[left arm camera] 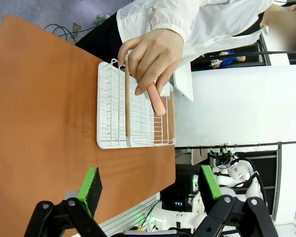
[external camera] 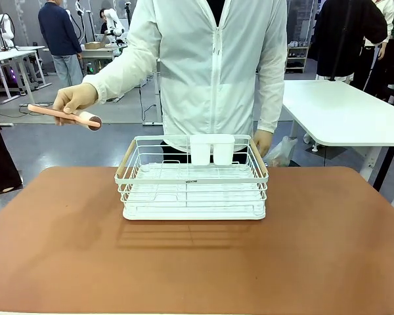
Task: Clean the table.
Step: Pick up the Lint Roller when the human hands it over.
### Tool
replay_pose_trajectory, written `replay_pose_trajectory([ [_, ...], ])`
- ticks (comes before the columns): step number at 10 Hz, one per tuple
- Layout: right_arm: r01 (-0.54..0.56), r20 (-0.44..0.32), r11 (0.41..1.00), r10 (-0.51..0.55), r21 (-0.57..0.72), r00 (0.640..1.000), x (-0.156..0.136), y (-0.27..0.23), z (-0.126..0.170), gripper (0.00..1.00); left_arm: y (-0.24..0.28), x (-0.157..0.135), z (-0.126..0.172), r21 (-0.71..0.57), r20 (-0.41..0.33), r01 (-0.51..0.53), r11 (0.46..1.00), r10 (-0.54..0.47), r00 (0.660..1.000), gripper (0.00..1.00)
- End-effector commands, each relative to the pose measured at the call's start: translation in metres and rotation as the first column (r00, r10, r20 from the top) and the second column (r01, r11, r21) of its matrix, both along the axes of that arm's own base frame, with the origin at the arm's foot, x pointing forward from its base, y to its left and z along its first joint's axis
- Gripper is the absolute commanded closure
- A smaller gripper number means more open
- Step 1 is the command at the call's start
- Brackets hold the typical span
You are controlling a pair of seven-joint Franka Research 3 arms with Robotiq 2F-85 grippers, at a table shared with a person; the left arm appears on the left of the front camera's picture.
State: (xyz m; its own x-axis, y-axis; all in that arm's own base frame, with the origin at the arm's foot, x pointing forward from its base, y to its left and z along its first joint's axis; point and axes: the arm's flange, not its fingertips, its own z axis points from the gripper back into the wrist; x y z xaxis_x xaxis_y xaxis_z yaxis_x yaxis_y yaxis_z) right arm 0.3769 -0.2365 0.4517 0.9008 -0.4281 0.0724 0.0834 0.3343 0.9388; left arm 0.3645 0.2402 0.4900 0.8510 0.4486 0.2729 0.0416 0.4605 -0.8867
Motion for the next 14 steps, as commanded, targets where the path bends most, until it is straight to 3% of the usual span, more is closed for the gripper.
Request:
replay_pose_trajectory([
  [1, 0.001, 0.001, 1.000, -0.001, 0.010, 1.000, 0.000, 0.000, 0.002, 0.00, 0.002, -0.002, 0.001, -0.010, 0.009, 0.002, 1.000, -0.002, 1.000, 0.00],
  [3, 0.001, 0.001, 1.000, -0.001, 0.010, 1.000, 0.000, 0.000, 0.002, 0.00, 0.000, 0.000, 0.000, 0.000, 0.000, 0.000, 1.000, 0.000, 1.000, 0.00],
  [4, 0.001, 0.001, 1.000, -0.001, 0.010, 1.000, 0.000, 0.000, 0.002, 0.00, -0.019, 0.000, 0.015, 0.105, -0.025, -0.113, 0.988, 0.116, 0.993, 0.00],
  [6, 0.001, 0.001, 1.000, -0.001, 0.010, 1.000, 0.000, 0.000, 0.002, 0.00, -0.050, -0.003, 0.036, 0.128, -0.192, -0.233, 0.964, 0.254, 0.948, 0.00],
  [7, 0.001, 0.001, 1.000, -0.001, 0.010, 1.000, 0.000, 0.000, 0.002, 0.00, -0.061, -0.001, 0.038, 0.146, -0.223, -0.268, 0.952, 0.295, 0.929, 0.00],
  [12, 0.001, 0.001, 1.000, -0.001, 0.010, 1.000, 0.000, 0.000, 0.002, 0.00, -0.117, 0.020, 0.029, 0.205, -0.263, -0.359, 0.910, 0.405, 0.876, 0.00],
  [14, 0.001, 0.001, 1.000, -0.001, 0.010, 1.000, 0.000, 0.000, 0.002, 0.00, -0.134, 0.028, 0.022, 0.214, -0.212, -0.362, 0.907, 0.405, 0.889, 0.00],
])
